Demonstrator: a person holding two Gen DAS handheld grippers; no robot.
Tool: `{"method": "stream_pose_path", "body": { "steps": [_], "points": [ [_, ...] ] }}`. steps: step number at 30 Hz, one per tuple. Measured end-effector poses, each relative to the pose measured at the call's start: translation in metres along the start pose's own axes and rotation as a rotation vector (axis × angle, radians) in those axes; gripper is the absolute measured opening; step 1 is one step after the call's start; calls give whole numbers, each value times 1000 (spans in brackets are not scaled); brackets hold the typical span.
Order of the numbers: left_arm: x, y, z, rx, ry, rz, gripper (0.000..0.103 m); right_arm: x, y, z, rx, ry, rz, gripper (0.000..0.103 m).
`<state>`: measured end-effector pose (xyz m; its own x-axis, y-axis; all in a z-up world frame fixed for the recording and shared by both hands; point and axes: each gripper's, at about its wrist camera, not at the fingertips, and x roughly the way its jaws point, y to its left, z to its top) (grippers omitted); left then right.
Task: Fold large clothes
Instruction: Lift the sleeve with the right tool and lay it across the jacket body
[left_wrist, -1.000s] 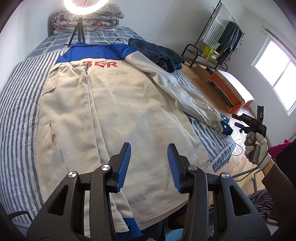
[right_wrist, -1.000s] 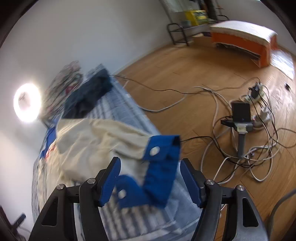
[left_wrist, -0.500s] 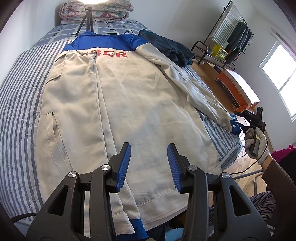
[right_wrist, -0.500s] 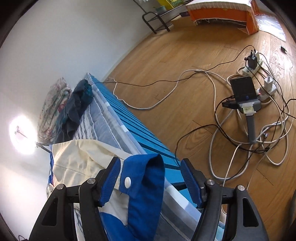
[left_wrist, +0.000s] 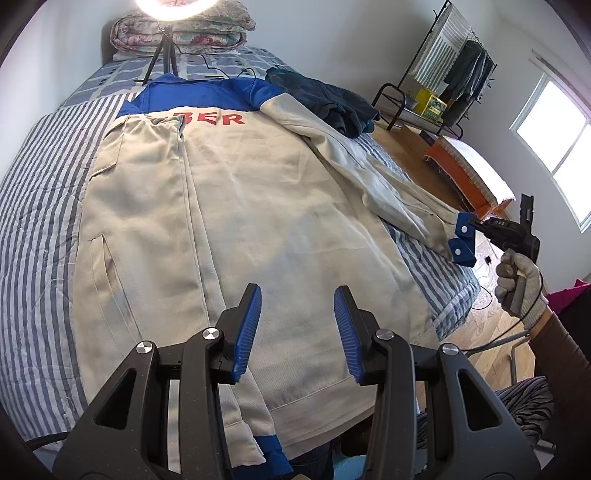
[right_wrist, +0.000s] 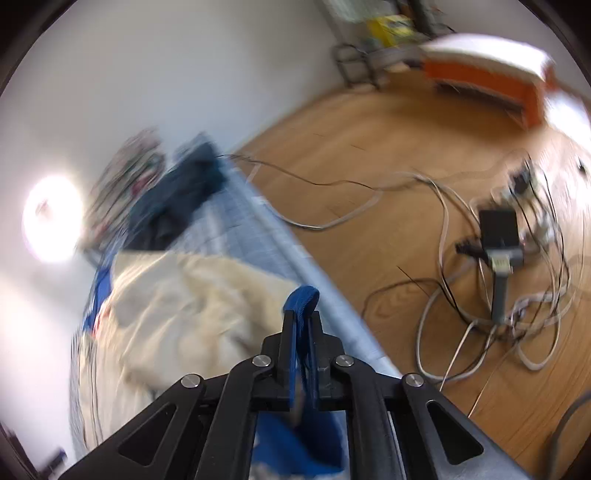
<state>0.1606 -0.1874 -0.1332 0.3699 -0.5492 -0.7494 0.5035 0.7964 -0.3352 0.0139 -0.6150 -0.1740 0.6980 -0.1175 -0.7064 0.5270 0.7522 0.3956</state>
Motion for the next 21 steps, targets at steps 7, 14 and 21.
{"method": "stream_pose_path", "body": {
  "steps": [7,14,21],
  "points": [
    [-16,2,-1,-14,-30,-7,41,-50,80,-25,-203,-48,124,0],
    [-28,11,-3,-41,-55,-7,41,-78,161,-72,-404,-26,268,0],
    [-26,26,-5,-130,-34,-53,41,-89,242,-152,-719,79,408,0]
  ]
}}
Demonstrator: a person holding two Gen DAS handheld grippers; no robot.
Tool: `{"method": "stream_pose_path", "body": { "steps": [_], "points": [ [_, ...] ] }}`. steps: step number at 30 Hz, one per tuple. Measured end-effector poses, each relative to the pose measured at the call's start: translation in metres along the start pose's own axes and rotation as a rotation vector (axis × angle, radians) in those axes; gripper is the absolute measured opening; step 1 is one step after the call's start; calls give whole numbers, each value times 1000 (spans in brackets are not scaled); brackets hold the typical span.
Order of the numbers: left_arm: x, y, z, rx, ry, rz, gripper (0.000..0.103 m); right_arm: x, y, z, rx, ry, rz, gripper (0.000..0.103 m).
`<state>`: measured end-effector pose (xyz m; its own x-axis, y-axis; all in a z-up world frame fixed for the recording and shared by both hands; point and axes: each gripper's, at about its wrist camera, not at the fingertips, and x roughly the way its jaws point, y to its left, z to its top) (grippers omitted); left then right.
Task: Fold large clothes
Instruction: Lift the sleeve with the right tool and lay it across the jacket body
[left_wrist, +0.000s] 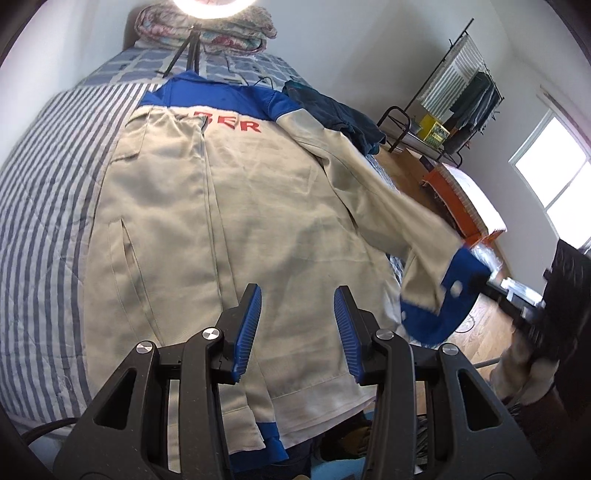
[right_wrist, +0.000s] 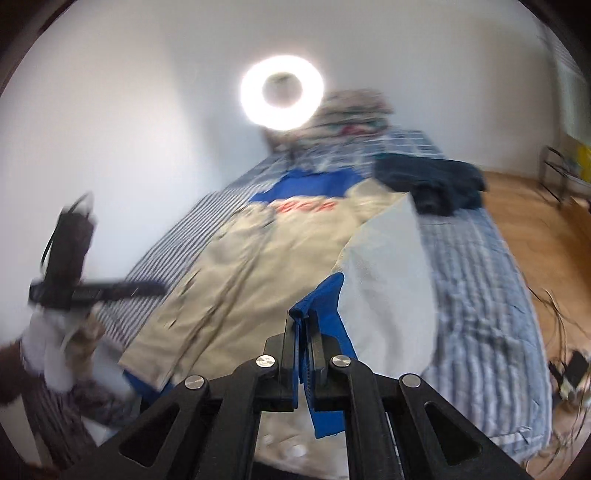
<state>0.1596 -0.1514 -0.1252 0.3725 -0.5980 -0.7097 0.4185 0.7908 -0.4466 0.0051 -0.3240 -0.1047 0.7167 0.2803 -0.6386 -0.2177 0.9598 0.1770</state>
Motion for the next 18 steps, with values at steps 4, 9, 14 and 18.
{"method": "stream_pose_path", "body": {
  "steps": [4,9,14,18],
  "points": [
    [5,6,-2,-50,29,-33,41,36,54,-25,-157,119,78,0],
    [15,7,-8,-66,60,-32,41,67,95,-69,-323,277,144,0],
    [28,4,-15,-62,99,-18,41,74,82,-75,-248,322,191,6],
    [31,-5,-22,-23,114,-20,41,43,55,-56,-113,240,310,31]
  ]
}}
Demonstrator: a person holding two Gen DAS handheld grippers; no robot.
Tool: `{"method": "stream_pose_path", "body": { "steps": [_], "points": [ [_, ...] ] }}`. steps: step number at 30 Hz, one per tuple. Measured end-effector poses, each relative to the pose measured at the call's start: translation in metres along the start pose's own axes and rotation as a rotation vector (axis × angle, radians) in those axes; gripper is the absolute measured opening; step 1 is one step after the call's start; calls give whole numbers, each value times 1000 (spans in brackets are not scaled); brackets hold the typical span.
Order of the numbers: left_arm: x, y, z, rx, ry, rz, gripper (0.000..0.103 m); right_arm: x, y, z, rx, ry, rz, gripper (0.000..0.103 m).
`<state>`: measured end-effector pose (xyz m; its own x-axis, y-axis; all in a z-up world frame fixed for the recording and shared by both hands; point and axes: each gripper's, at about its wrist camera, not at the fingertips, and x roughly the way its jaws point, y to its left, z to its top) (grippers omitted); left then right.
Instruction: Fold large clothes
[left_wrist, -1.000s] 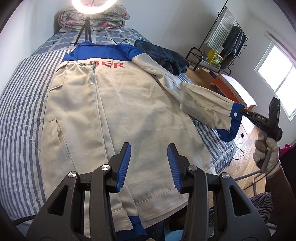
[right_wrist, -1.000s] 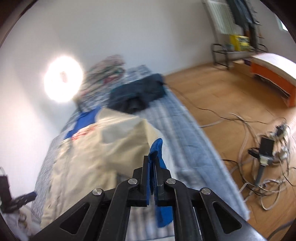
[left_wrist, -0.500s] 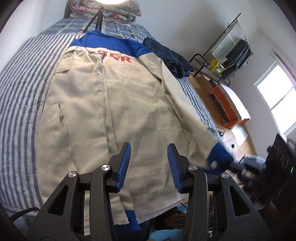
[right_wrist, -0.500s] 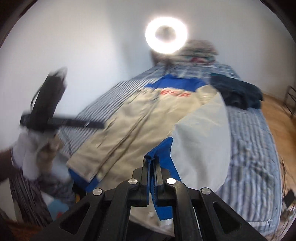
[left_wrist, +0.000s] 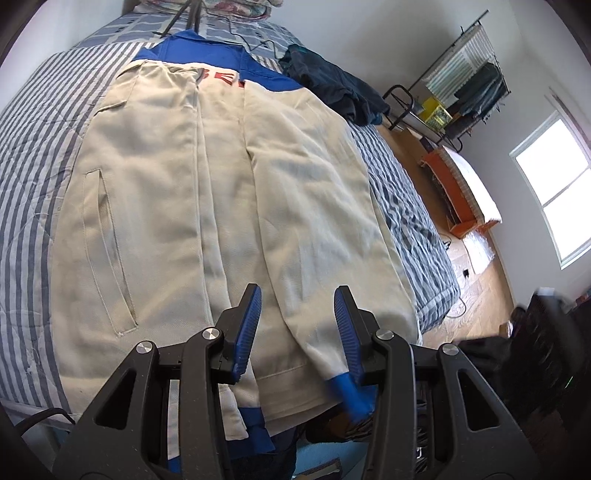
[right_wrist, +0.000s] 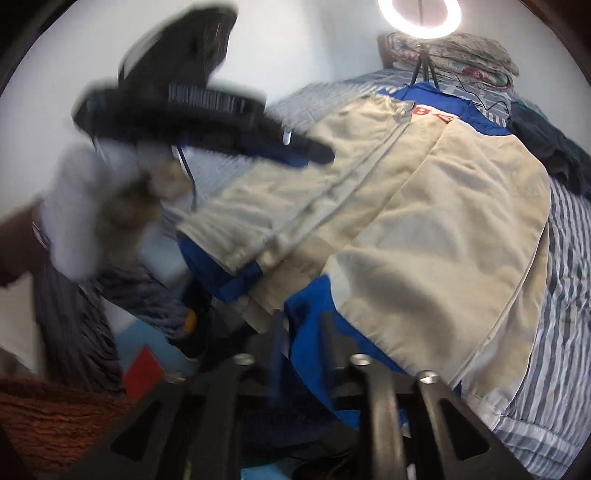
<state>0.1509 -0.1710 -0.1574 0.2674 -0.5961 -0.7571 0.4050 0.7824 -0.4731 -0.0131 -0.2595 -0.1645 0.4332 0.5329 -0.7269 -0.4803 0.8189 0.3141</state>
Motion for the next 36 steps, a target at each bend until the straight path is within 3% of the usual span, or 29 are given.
{"method": "stream_pose_path", "body": {
  "steps": [2,6,9,14,18,24,25,26,28,30,32,33,36],
  "points": [
    [2,-7,-7,26,17,-3,41,-19,-16,1,64,-63,19,31],
    [10,-15,-21,26,70,-47,41,-42,-69,-6,254,-139,-48,32],
    [21,-17,-32,3,118,-71,41,-43,-106,-15,380,-126,-62,33],
    [32,-26,-43,18,151,-76,41,-22,-152,-24,548,-72,27,38],
    [40,-30,-47,56,164,-47,41,-10,-146,-32,563,-46,126,38],
    [56,-18,-53,35,208,-10,41,26,-113,-31,460,82,119,37],
    [56,-18,-54,39,209,-4,41,30,-110,-30,468,89,152,34],
    [56,-18,-55,43,209,-1,41,31,-109,-31,488,81,197,24],
    [56,-18,-55,46,208,-1,41,26,-111,-28,555,10,345,16],
    [55,-18,-57,45,210,-7,41,12,-112,-26,561,-51,410,10],
    [54,-18,-58,47,209,-11,41,3,-115,-28,538,-37,356,10],
    [55,-19,-59,47,209,-12,41,2,-117,-31,520,8,285,11],
    [54,-21,-60,41,209,-26,41,4,-128,-38,503,89,168,23]
  ]
}}
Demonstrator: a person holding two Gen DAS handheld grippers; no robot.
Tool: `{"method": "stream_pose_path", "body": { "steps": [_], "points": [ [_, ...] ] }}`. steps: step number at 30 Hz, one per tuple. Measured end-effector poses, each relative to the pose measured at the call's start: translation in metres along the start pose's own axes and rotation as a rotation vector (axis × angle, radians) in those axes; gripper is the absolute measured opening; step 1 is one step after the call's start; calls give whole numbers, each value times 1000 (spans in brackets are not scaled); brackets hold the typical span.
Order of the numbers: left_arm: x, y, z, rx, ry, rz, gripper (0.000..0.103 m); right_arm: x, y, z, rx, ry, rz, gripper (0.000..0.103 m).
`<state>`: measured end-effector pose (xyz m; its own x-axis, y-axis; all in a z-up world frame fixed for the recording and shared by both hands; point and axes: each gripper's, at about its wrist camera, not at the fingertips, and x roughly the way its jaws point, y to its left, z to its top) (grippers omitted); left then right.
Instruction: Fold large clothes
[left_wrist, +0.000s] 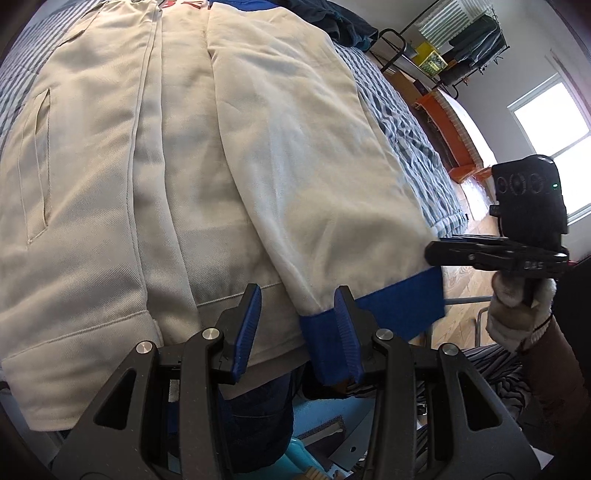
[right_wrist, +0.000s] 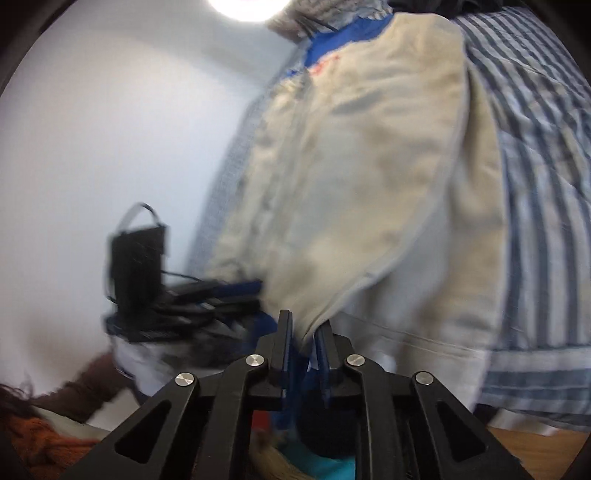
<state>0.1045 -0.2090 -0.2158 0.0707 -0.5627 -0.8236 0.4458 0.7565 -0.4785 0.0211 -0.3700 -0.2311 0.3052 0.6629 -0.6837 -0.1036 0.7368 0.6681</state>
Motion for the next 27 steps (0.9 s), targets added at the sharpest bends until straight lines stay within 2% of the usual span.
{"method": "stream_pose_path", "body": {
  "steps": [2,4,7,10,12,13,16,20,27],
  "points": [
    [-1,0,0,-14,-8,-9,41,-9,-11,7,8,-29,-17,29],
    [-6,-2,-2,-33,-29,-11,41,-21,-22,21,49,-82,16,36],
    [-12,-14,-6,-26,-62,-24,41,-36,-33,48,95,-155,34,37],
    [-14,-42,-11,32,-92,-29,42,-37,-40,80,100,-196,-11,37],
    [-11,-63,-12,81,-108,-8,59,-37,-49,101,110,-211,-40,37],
    [-9,-76,-13,110,-121,7,62,-37,-50,107,115,-216,-46,37],
    [6,-109,-10,179,-131,55,62,-30,-59,131,129,-225,-69,37],
    [32,-135,-3,216,-155,143,62,-24,-69,155,141,-228,-111,37],
    [78,-138,-8,257,-90,238,62,-15,-79,199,124,-234,-193,37]
  ]
}}
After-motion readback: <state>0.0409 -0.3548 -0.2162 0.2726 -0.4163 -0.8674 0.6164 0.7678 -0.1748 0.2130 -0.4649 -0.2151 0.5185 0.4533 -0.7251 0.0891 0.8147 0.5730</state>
